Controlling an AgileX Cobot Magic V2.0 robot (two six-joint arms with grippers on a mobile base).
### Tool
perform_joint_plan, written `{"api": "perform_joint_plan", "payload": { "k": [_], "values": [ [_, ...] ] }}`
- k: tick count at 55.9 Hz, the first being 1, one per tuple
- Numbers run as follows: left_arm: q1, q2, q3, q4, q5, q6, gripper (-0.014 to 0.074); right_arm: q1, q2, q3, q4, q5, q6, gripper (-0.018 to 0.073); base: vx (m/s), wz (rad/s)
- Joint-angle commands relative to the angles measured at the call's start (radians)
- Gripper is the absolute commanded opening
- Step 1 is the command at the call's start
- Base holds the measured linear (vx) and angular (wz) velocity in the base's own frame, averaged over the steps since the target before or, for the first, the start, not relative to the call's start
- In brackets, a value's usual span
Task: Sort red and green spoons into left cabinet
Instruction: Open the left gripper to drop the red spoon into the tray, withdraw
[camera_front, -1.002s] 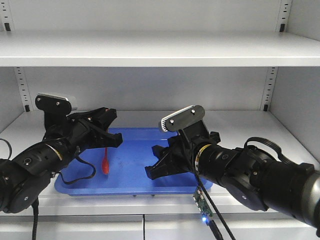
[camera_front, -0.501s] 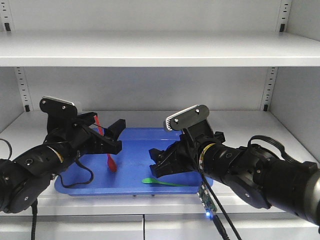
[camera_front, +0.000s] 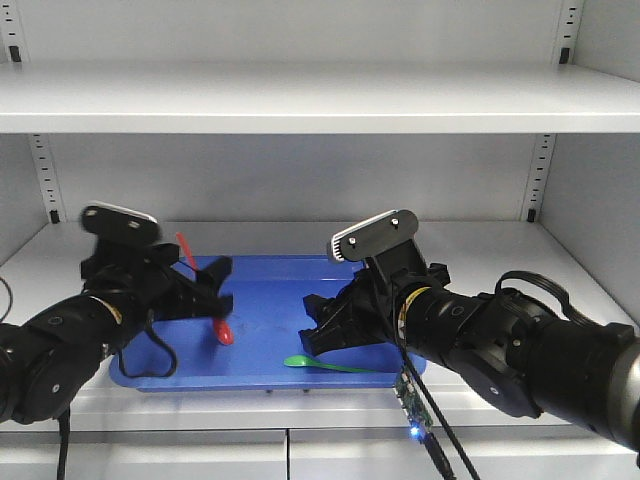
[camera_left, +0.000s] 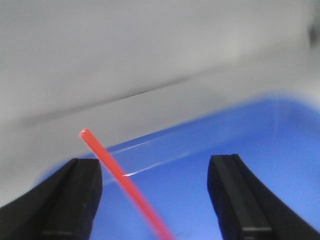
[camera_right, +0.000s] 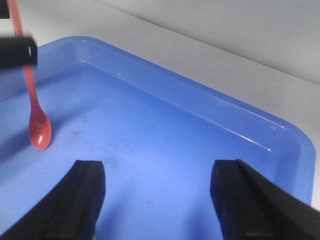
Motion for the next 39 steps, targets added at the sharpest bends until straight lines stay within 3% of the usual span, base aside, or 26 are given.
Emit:
{"api": "perform_joint_plan", "payload": {
  "k": [1, 7, 14, 28, 39],
  "values": [
    [-0.001, -0.049, -0.036, -0.132, -0.086, -0.223, 0.0555, -0.004, -0.047, -0.034, 0.001, -0.073, -0.006, 0.0475, 0.0, 0.0],
    [-0.002, -0.049, -0.036, -0.115, -0.08, -0.413, 0.0555, -0.004, -0.047, -0.034, 0.001, -0.073, -0.006, 0.0461, 0.0, 0.0],
    [-0.003, -0.049, -0.036, -0.018, -0.081, -0.536, 0.0555, -0.004, -0.047, -0.034, 0.001, -0.073, -0.006, 0.0452, 0.0, 0.0],
    [-0.002, -0.046, -0.036, 0.18, -0.079, -0.509, 0.0555, -0.004, -0.047, -0.034, 0.001, -0.073, -0.006, 0.0445, 0.0, 0.0],
    [-0.002, -0.046, -0.036, 0.188, -0.069, -0.509, 0.0555, -0.004, -0.047, -0.034, 0.001, -0.073, -0.003, 0.0445, 0.0, 0.0]
  ]
}}
